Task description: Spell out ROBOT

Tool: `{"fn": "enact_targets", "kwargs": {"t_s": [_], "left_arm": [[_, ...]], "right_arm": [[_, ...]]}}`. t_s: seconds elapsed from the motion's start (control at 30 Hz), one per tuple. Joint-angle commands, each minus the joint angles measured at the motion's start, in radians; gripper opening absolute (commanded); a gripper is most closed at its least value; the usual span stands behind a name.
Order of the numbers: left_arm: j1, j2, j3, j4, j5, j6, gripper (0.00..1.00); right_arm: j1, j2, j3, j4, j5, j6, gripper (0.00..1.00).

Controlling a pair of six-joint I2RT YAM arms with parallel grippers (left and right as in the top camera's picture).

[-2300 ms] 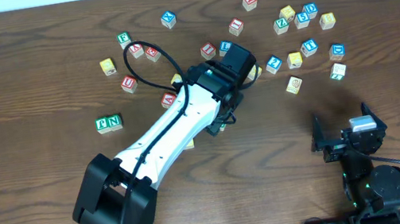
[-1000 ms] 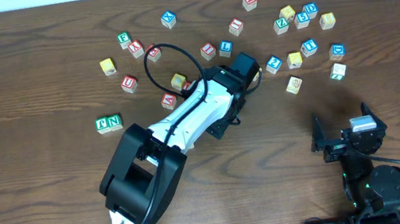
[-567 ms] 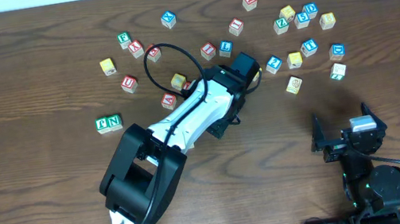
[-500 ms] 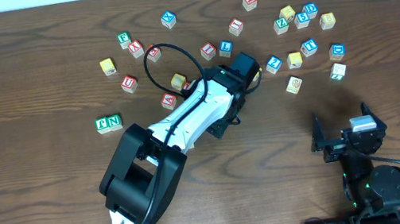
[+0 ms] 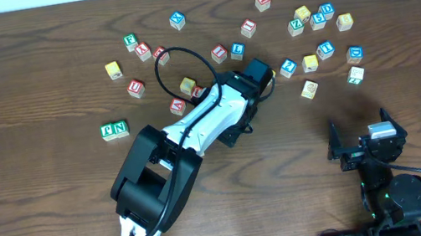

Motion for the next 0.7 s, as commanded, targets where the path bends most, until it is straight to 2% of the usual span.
{"fn": "enact_targets", "kwargs": {"t_s": [0.0,0.17,0.37,0.47,0.67], "left_arm": [[0.000,0.008,0.003,-0.002,-0.027,-0.005,0.61],[0.000,0.008,0.003,-0.002,-0.027,-0.005,0.48],[0.000,0.008,0.003,-0.003,-0.027,-0.005,0.38],[0.000,0.008,0.003,-0.003,-0.027,-0.005,0.27],[0.000,0.008,0.003,-0.004,-0.027,0.028,0.24]], "right_arm": [[-0.006,-0.005,-0.001,-0.004,0.009,0.009,0.99],[-0.006,-0.005,-0.001,-0.005,0.009,0.009,0.99],[-0.006,-0.005,-0.001,-0.005,0.009,0.009,0.99],[-0.006,-0.005,-0.001,-0.005,0.009,0.009,0.99],[-0.006,-0.005,-0.001,-0.005,0.009,0.009,0.99]]}}
